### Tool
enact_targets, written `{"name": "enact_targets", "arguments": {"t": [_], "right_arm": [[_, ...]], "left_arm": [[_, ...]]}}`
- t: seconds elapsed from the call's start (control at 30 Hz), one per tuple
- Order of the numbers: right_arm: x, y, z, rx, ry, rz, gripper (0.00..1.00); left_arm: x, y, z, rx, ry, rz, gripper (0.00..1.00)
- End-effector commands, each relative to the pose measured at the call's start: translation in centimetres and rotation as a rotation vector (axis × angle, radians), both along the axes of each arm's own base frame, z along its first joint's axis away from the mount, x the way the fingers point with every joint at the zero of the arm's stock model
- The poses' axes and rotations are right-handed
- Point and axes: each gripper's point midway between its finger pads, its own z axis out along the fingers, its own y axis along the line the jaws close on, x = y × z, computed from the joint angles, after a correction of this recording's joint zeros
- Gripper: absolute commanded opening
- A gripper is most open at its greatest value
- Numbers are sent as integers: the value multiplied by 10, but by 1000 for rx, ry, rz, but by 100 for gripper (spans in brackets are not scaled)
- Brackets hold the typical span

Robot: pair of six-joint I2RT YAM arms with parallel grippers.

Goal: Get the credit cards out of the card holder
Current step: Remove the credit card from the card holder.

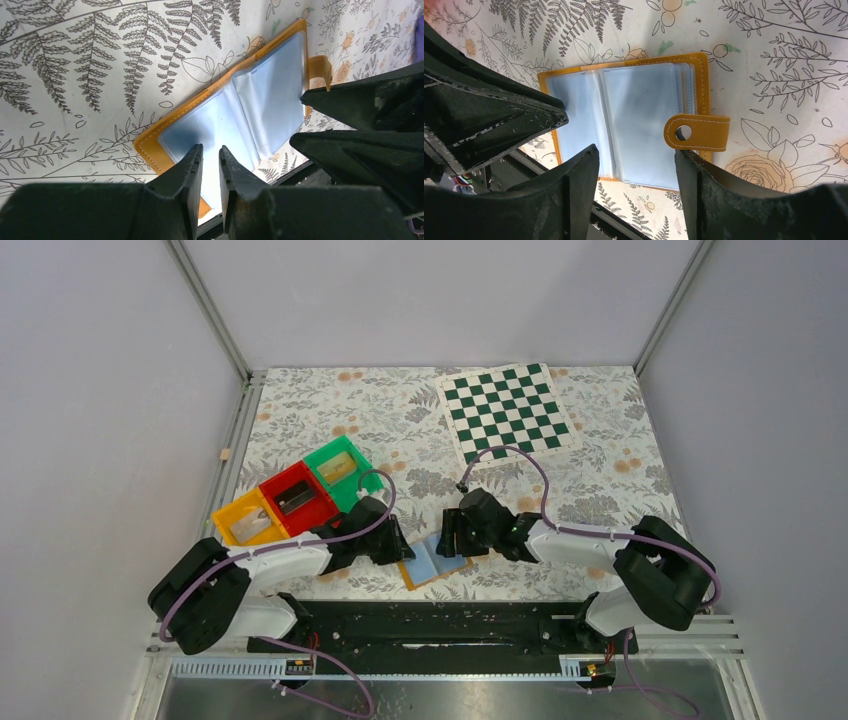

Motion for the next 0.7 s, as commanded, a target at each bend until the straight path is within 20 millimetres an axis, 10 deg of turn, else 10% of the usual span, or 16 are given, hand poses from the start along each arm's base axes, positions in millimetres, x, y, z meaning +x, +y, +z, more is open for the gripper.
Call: {"name": "enact_targets", "arguments": {"t": [0.0,0.67], "right_arm": [[5,8,16,36,-41,23,65],[14,9,16,68,-24,56,66]], "left_arm": [[6,0,-2,4,-31,12,19],[3,-6,-1,-39,-36,-5,20]]}}
